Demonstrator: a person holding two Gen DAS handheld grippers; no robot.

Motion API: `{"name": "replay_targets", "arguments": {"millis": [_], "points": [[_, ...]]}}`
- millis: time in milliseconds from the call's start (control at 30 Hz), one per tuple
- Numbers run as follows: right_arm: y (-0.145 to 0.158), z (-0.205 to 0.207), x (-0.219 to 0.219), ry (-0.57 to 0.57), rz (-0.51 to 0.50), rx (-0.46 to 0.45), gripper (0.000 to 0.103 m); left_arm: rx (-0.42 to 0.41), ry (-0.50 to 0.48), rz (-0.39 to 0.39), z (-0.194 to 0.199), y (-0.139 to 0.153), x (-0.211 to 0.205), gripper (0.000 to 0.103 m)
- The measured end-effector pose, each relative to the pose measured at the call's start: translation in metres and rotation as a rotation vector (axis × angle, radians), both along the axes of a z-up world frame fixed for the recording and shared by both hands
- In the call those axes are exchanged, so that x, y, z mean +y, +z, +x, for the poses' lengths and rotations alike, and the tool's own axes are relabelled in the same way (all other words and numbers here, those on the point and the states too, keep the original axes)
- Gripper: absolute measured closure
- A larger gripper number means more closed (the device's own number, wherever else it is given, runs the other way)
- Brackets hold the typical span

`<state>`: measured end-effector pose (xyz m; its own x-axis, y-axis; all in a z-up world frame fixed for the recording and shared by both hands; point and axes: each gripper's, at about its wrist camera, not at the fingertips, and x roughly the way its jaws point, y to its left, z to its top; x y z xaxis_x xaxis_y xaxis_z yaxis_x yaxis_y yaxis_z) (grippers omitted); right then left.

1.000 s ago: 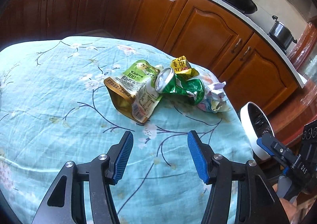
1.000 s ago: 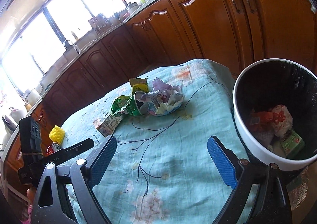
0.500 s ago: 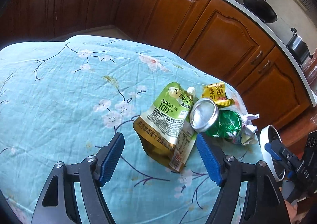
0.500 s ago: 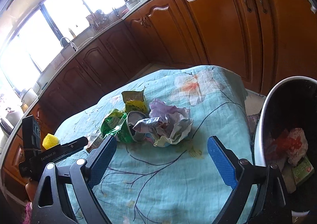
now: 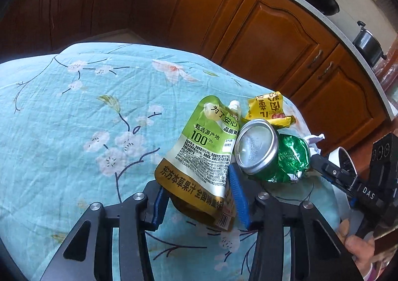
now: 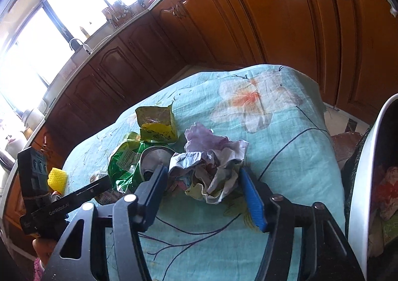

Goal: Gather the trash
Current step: 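Grasp the yellow-green juice pouch with the left gripper while the right gripper grasps purple crumpled paper, then carry the juice pouch and purple paper over the bin and release both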

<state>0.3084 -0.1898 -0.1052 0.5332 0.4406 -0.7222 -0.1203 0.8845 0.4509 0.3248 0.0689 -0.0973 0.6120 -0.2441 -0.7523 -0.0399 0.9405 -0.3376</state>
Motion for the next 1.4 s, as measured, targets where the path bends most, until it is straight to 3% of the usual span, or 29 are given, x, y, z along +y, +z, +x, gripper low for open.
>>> {"name": "replay_targets", "arguments": {"millis": [33, 100, 133, 200, 533, 867, 1400], "points": [[0.002, -0.001, 0.002, 0.001, -0.009, -0.003, 0.064, -0.011, -0.005, 0.019, -0.003, 0.001, -0.003, 0.065], [0.004, -0.005, -0.001, 0.005, -0.003, -0.003, 0.076, -0.029, -0.018, 0.033, -0.012, 0.005, -0.008, 0.07], [0.005, -0.008, -0.001, 0.009, 0.0, -0.002, 0.089, -0.037, -0.022, 0.035, -0.017, 0.006, -0.01, 0.07], [0.007, -0.016, -0.001, 0.013, -0.015, -0.003, 0.099, -0.052, -0.03, 0.046, -0.029, 0.009, -0.015, 0.071], [0.022, -0.061, -0.004, 0.041, -0.019, -0.038, 0.1, -0.108, -0.036, 0.007, -0.096, 0.029, -0.015, 0.072], [0.044, -0.101, -0.026, 0.001, 0.004, -0.085, 0.101, -0.206, -0.046, -0.004, -0.146, 0.068, -0.018, 0.072], [0.063, -0.139, -0.092, -0.128, -0.014, -0.125, 0.101, -0.228, -0.205, 0.018, -0.14, 0.072, -0.093, 0.072]]}}
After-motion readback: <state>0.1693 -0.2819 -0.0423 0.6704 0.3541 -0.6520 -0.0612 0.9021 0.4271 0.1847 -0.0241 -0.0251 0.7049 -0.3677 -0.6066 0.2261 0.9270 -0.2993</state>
